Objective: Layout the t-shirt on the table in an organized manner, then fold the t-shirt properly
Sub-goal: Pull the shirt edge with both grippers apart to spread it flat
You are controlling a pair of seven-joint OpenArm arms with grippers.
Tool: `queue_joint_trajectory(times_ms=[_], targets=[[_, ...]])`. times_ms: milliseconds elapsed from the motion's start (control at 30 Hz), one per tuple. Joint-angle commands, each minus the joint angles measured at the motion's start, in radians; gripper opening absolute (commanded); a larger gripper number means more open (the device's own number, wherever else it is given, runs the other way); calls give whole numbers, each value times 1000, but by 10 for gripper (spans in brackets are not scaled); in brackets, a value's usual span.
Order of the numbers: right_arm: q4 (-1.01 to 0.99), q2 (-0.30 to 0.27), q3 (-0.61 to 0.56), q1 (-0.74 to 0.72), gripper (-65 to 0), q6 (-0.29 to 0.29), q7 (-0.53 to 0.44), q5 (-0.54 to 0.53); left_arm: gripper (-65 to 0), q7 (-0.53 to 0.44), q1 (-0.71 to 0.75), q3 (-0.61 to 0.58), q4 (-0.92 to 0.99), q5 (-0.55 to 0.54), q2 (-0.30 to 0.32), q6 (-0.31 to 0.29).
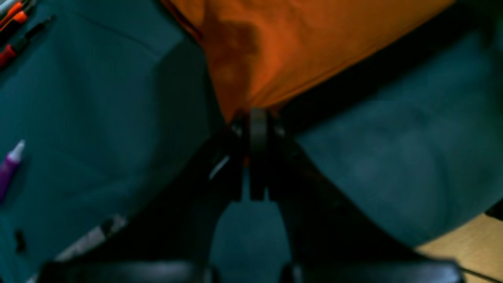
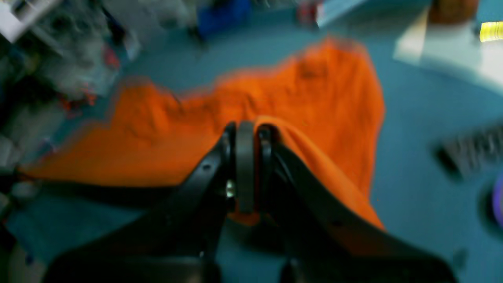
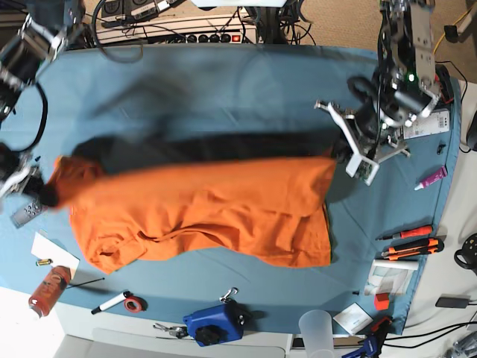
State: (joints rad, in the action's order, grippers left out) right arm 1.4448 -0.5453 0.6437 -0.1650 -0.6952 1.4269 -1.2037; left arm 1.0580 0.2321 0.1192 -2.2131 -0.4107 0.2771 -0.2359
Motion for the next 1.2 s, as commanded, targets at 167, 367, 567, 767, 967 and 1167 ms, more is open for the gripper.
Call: queue_joint_trajectory(times_ms=[167, 367, 567, 767, 967, 1167], targets=[[220, -23, 24, 226, -650, -3, -31, -38, -650, -17, 90, 4, -47, 29, 9, -1], [294, 90, 246, 341, -650, -3, -31, -63, -650, 20, 167, 8, -49, 74, 54, 0], [294, 89, 269, 514, -650, -3, -31, -151, -650, 19, 264, 10, -61, 93, 123, -1], [294, 92, 260, 582, -650, -3, -31, -139, -650, 12, 337, 10, -61, 97, 136, -1], [294, 184, 261, 614, -650, -3, -31, -100, -650, -6, 358, 10, -60, 123, 136, -2], [294, 223, 261, 626, -650, -3, -31, -48, -650, 10, 364, 10, -59, 124, 136, -2]])
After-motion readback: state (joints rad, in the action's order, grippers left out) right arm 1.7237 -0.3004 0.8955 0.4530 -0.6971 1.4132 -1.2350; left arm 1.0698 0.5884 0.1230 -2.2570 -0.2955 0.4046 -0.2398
